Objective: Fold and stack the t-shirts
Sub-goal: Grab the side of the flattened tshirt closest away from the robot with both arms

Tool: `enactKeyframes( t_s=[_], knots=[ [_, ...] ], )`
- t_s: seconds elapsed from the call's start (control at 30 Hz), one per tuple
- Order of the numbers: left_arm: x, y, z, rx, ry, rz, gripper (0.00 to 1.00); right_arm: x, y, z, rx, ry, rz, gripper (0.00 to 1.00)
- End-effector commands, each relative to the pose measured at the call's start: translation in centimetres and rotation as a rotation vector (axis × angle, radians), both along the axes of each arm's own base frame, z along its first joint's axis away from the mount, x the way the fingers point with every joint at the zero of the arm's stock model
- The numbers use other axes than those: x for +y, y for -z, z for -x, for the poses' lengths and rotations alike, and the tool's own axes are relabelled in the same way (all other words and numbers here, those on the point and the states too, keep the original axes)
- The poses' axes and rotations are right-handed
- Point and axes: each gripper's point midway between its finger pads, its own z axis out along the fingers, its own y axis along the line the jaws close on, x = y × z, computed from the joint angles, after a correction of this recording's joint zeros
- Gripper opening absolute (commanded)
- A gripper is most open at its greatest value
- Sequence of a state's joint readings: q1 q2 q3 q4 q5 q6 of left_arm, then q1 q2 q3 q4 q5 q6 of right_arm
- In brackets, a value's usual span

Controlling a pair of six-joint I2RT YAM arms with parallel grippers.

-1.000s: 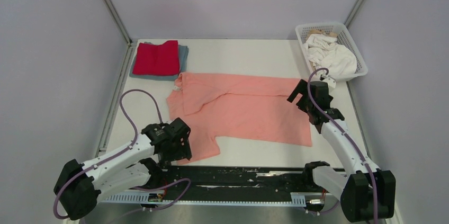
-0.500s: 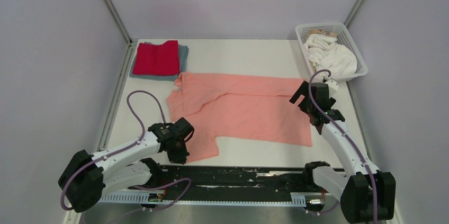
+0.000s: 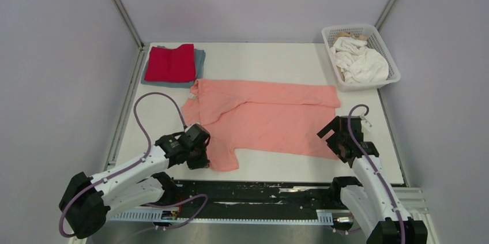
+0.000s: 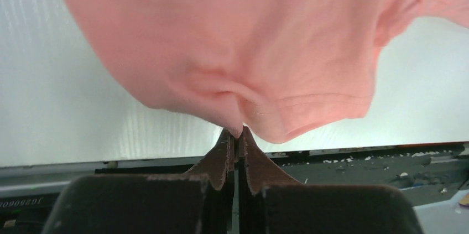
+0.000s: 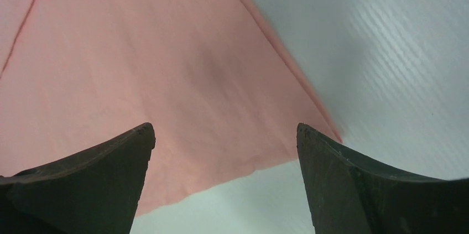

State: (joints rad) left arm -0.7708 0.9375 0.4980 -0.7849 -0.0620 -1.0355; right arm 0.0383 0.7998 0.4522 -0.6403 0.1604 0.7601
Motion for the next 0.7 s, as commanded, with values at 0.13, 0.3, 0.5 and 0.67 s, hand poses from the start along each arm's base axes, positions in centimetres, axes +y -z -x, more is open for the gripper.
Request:
enactKeyframes(
  t_s=[0.13, 0.3, 0.5, 0.67],
  knots=[
    [-2.3, -3.5, -3.8, -0.226, 0.074, 0.096, 0.0, 0.4, 0.8, 1.2, -0.08, 0.194, -0.144, 0.91],
    [-2.1, -4.7, -4.8, -0.291, 0.076, 0.083, 0.0, 0.1, 2.2, 1.7, -0.052, 0.211, -0.13, 0.84],
    [-2.0, -5.4, -5.4, -0.319, 0.071, 0.074, 0.0, 0.0, 3.2, 1.8, -0.014, 0.2, -0.111, 0.77],
    [-1.8, -5.6, -5.8, -0.321, 0.058, 0.055, 0.0, 0.2, 2.4, 1.2, -0.031, 0.154, -0.096, 0.72]
  ],
)
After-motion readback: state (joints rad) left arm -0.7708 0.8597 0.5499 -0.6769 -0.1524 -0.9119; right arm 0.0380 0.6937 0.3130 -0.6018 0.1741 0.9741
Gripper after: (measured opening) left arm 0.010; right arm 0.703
